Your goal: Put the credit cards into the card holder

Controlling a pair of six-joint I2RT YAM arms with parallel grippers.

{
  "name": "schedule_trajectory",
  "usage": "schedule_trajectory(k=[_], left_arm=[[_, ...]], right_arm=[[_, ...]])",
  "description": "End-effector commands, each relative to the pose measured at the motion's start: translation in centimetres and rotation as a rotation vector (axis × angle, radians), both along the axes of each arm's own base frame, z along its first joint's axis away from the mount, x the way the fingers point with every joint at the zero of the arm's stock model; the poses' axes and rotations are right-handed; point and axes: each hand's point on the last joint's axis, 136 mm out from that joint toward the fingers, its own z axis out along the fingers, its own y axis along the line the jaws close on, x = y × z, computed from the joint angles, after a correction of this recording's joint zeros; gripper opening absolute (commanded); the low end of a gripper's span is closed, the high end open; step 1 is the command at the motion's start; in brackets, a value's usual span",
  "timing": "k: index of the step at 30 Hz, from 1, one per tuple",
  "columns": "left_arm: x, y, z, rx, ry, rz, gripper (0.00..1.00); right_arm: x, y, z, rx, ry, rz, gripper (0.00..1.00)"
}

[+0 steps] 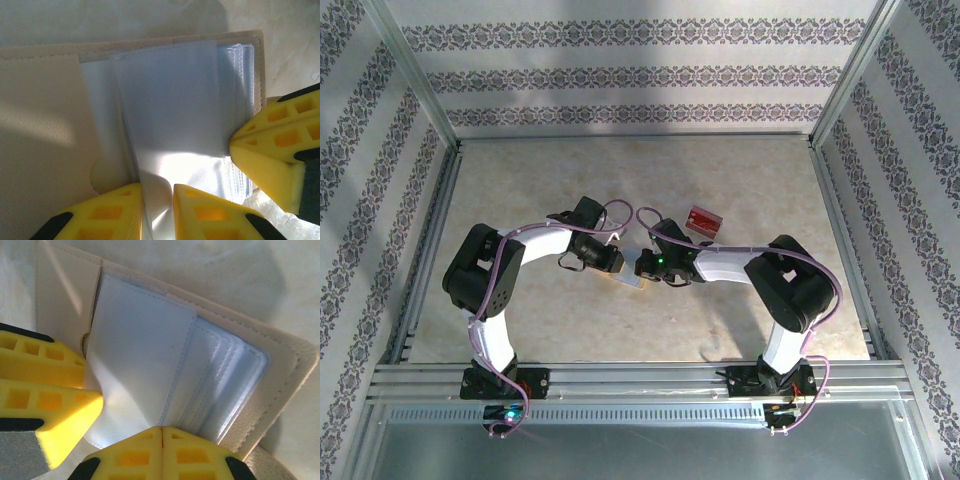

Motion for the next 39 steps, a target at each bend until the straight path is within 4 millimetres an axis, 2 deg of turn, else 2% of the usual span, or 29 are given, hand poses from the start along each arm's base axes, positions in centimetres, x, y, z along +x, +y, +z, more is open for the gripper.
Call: schedule_trajectory(k=[1, 5, 9, 14, 20, 26, 39], left_arm=[[-1.4, 0.8, -0.9, 0.012, 0.078, 0.025, 0.23], [-1.0, 0.8, 1.0, -0.023, 0.051, 0.033, 0.27], [0.3, 2.4, 2.7, -0.041, -0.001, 0.087, 0.29], [1.2, 4.1, 0.7, 0.016, 0.017, 0.132, 0.29], [0.6, 4.3, -1.4, 0.034, 0.085, 0.142, 0.27], [0.4, 4.4, -1.8, 0.029, 0.089, 0.142, 0.25], [0.8, 4.4, -0.6, -0.017, 0.087, 0.181, 0.26]], right_arm=[[0.2, -0.4, -0.7, -0.010, 0.021, -0.018, 0.01], [0.2, -0.6, -1.1, -0.023, 0.033, -0.017, 0.01], [0.2, -0.8, -0.9, -0.025, 0.023, -0.021, 0.01], [0.3, -0.5, -1.0, -0.020, 0.030, -0.021, 0.01], [0.9, 0.9, -0.5, 0.000, 0.018, -0.001, 0.01], [1.9, 2.5, 0.3, 0.025, -0.004, 0.021, 0.01], [3.1, 5.5, 1.4, 0.079, -0.019, 0.059, 0.01]])
